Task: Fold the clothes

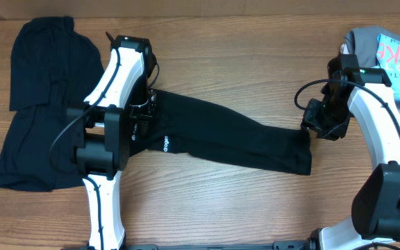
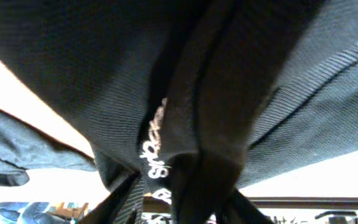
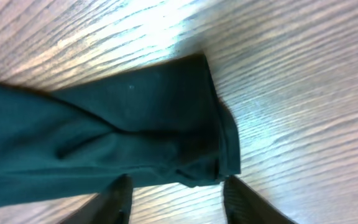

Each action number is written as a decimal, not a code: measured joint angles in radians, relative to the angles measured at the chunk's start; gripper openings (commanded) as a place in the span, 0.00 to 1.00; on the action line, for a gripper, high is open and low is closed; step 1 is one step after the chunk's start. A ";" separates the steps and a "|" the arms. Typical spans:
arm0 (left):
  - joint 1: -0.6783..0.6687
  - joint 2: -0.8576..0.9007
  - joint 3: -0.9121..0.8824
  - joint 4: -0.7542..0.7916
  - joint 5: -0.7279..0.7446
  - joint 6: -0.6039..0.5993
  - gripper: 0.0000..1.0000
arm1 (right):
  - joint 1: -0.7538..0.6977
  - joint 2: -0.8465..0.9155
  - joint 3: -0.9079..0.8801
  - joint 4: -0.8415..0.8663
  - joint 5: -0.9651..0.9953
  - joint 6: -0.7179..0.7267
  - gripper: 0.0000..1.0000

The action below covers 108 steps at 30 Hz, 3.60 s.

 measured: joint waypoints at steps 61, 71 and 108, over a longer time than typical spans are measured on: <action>0.119 -0.489 0.002 0.408 -0.192 -0.174 1.00 | -0.136 -0.004 -0.227 0.218 -0.074 0.093 0.04; 0.119 -0.489 0.002 0.408 -0.192 -0.174 1.00 | 0.061 -0.004 -0.091 0.130 -0.081 0.050 0.04; 0.119 -0.489 0.002 0.417 -0.187 -0.174 1.00 | 0.517 0.074 0.091 0.233 -0.123 0.077 0.46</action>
